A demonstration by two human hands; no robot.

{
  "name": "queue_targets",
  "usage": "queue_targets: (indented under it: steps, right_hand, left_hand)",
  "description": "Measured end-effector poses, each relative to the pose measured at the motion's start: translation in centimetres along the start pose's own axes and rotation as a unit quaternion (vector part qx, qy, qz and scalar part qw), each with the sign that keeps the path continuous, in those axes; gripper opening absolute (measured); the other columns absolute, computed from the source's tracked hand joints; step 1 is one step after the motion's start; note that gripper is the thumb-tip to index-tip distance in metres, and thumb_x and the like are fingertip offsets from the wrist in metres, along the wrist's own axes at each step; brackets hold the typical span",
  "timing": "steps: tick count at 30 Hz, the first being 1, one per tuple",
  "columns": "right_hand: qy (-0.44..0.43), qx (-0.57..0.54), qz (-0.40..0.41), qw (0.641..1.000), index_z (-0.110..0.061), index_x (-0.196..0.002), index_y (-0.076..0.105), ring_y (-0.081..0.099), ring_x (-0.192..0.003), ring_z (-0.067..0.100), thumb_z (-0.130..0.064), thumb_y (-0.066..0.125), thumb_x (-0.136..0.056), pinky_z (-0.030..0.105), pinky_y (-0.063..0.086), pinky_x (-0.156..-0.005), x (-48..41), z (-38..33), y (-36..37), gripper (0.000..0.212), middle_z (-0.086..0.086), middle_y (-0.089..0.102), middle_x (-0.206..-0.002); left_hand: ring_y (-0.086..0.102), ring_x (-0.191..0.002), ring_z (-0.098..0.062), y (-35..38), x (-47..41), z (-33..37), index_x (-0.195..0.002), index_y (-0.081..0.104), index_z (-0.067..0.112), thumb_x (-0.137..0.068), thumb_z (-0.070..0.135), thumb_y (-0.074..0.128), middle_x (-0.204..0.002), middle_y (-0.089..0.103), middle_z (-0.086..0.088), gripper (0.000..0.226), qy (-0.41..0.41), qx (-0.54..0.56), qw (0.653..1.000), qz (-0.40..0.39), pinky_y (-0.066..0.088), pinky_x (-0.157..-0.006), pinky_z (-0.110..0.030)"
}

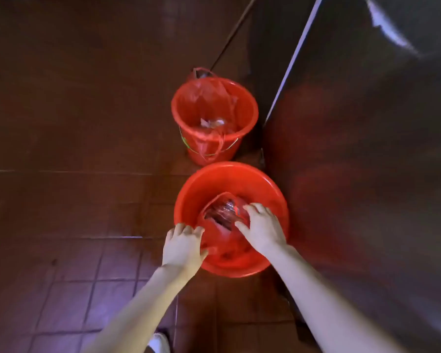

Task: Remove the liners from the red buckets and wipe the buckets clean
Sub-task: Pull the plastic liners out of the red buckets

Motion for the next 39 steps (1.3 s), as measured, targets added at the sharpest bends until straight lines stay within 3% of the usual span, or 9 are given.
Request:
queue_targets:
  steps: [6, 9, 15, 19, 21, 26, 29, 33, 39]
  right_hand:
    - [-0.021, -0.013, 0.082, 0.996, -0.016, -0.131, 0.057, 0.048, -0.122, 0.025, -0.036, 0.058, -0.093, 0.036, 0.04, -0.102, -3.4, 1.0, 6.7, 0.043, -0.002, 0.05, -0.139]
    - [-0.049, -0.049, 0.163, 0.984, -0.013, -0.116, 0.068, 0.053, -0.114, 0.028, -0.026, 0.062, -0.092, 0.037, 0.042, -0.097, -3.4, 0.9, 7.4, 0.028, -0.001, 0.058, -0.131]
    - [-0.091, -0.178, 0.257, 0.945, -0.009, -0.092, 0.07, 0.057, -0.113, 0.023, -0.014, 0.066, -0.09, 0.033, 0.044, -0.1, -1.1, 0.8, 6.6, 0.007, 0.0, 0.062, -0.129]
    - [-0.029, -0.353, 0.184, 0.917, -0.029, -0.082, 0.059, 0.059, -0.115, 0.007, -0.016, 0.057, -0.095, 0.009, 0.039, -0.095, 0.4, 0.4, 5.5, 0.019, -0.011, 0.07, -0.116]
    - [-0.012, -0.437, 0.147, 0.887, -0.031, -0.079, 0.061, 0.063, -0.103, 0.001, -0.019, 0.053, -0.097, 0.014, 0.042, -0.087, 1.3, 0.1, 5.1, 0.023, -0.015, 0.072, -0.103]
    - [-0.025, -0.547, 0.148, 0.824, -0.029, -0.092, 0.068, 0.065, -0.096, 0.003, -0.026, 0.052, -0.095, 0.021, 0.046, -0.087, 3.3, -0.9, 4.2, 0.016, -0.011, 0.071, -0.099]
    - [-0.037, -0.514, 0.161, 0.842, -0.03, -0.106, 0.067, 0.067, -0.091, 0.003, -0.012, 0.046, -0.1, 0.015, 0.049, -0.086, 2.8, -1.2, 4.4, 0.028, -0.008, 0.07, -0.101]
    - [-0.003, -0.419, 0.201, 0.885, -0.014, -0.111, 0.067, 0.065, -0.073, 0.009, -0.005, 0.052, -0.097, 0.015, 0.048, -0.077, 2.1, -1.1, 7.0, 0.022, 0.002, 0.07, -0.096]
    - [0.034, -0.44, 0.235, 0.866, -0.012, -0.104, 0.069, 0.065, -0.076, 0.012, -0.006, 0.063, -0.091, 0.013, 0.049, -0.071, 2.9, -1.1, 11.3, 0.015, 0.0, 0.071, -0.088]
  left_hand:
    - [0.03, -0.133, -0.03, 4.5, -3.9, -0.2, -0.129, 0.053, 0.03, -0.082, 0.036, 0.07, -0.126, 0.058, -0.003, 0.05, 0.0, -0.083, 0.991, -0.104, 0.02, -0.111, -0.048]
    - [0.045, -0.118, -0.026, 4.1, -4.7, 0.1, -0.114, 0.064, 0.03, -0.09, 0.018, 0.06, -0.109, 0.064, 0.002, 0.026, 0.042, -0.063, 0.997, 0.005, 0.026, -0.106, -0.044]
    - [0.064, -0.091, -0.023, 1.5, -4.8, 0.1, -0.096, 0.069, 0.027, -0.089, 0.031, 0.063, -0.094, 0.07, 0.003, 0.01, 0.093, 0.133, 0.972, 0.168, 0.052, -0.079, -0.035]
    - [0.065, -0.087, -0.017, -0.1, -5.2, -0.5, -0.095, 0.07, 0.02, -0.09, 0.022, 0.066, -0.095, 0.069, 0.001, 0.006, 0.089, 0.306, 0.914, 0.25, 0.055, -0.08, -0.035]
    - [0.063, -0.087, -0.01, -0.6, -5.2, -0.7, -0.091, 0.068, 0.021, -0.091, 0.018, 0.065, -0.094, 0.068, 0.003, 0.005, 0.086, 0.385, 0.881, 0.262, 0.051, -0.079, -0.026]
    - [0.056, -0.1, 0.0, -1.4, -4.9, 0.1, -0.091, 0.069, 0.031, -0.093, 0.023, 0.062, -0.1, 0.06, 0.015, 0.01, 0.115, 0.495, 0.837, 0.201, 0.04, -0.082, -0.009]
    - [0.064, -0.091, -0.001, -0.1, -4.4, 0.8, -0.092, 0.069, 0.028, -0.096, 0.022, 0.058, -0.095, 0.069, 0.013, 0.013, 0.101, 0.588, 0.789, 0.149, 0.048, -0.078, -0.014]
    - [0.066, -0.086, -0.011, 2.8, -4.9, 1.7, -0.093, 0.07, 0.02, -0.101, 0.02, 0.049, -0.09, 0.071, 0.005, 0.023, 0.051, 0.559, 0.82, 0.108, 0.053, -0.079, -0.027]
    - [0.07, -0.086, -0.017, 5.8, -5.6, 1.0, -0.081, 0.077, 0.024, -0.094, 0.018, 0.063, -0.086, 0.075, 0.004, 0.02, 0.002, 0.548, 0.835, 0.049, 0.056, -0.082, -0.03]
Point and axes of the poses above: each hand's wrist, its own x-axis away from the middle knuckle, its own y-axis out of the palm, z = x × y, the point moved 3 cm from there along -x, towards the middle knuckle
